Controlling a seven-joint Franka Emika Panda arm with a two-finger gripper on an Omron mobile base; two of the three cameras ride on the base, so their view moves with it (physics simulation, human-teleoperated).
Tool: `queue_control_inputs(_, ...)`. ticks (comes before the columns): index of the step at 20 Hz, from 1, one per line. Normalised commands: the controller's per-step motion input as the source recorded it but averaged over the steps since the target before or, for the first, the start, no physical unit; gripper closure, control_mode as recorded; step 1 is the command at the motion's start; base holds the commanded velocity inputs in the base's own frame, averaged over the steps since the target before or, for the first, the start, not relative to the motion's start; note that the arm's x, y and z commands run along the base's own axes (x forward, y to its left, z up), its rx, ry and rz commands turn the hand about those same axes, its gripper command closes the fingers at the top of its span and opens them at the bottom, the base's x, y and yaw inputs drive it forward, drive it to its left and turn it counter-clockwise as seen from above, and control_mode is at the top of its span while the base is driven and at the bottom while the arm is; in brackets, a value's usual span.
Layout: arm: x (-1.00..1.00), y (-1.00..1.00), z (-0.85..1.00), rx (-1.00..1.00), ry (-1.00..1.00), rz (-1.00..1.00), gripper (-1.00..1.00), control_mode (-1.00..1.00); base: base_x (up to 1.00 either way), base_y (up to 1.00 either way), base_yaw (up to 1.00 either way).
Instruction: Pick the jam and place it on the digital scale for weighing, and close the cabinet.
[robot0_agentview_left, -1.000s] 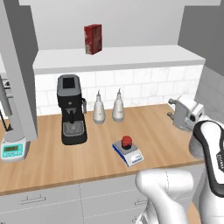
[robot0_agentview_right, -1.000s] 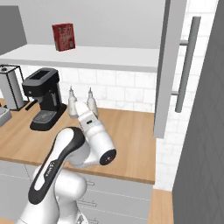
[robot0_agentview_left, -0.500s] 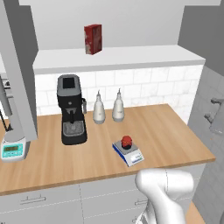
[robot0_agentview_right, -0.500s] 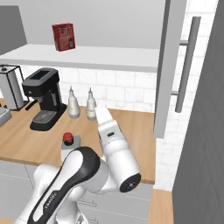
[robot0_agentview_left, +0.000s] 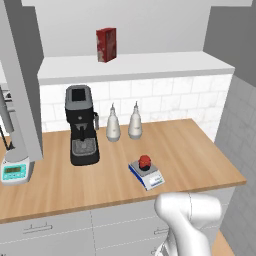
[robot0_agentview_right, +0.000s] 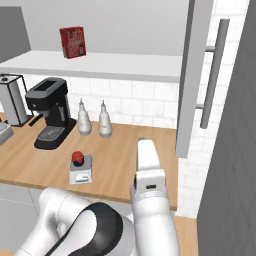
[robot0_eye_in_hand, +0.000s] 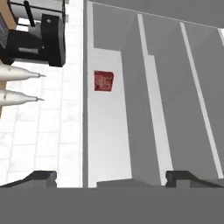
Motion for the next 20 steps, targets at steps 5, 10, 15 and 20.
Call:
queue_control_inputs(5, -0.34, -0.40, 0.00, 0.07, 0.00, -0.38, -1.00, -1.00, 0.00, 0.00, 0.00)
queue_control_inputs(10, -0.24, -0.30, 0.00, 0.02, 0.00, -0.42, -1.00, -1.00, 0.00, 0.00, 0.00)
queue_control_inputs(15, -0.03, -0.27, 0.11, 0.02, 0.05, -0.44, -1.00, -1.00, 0.00, 0.00, 0.00)
queue_control_inputs(20, -0.26, -0.40, 0.16, 0.07, 0.00, -0.20, -1.00, -1.00, 0.00, 0.00, 0.00)
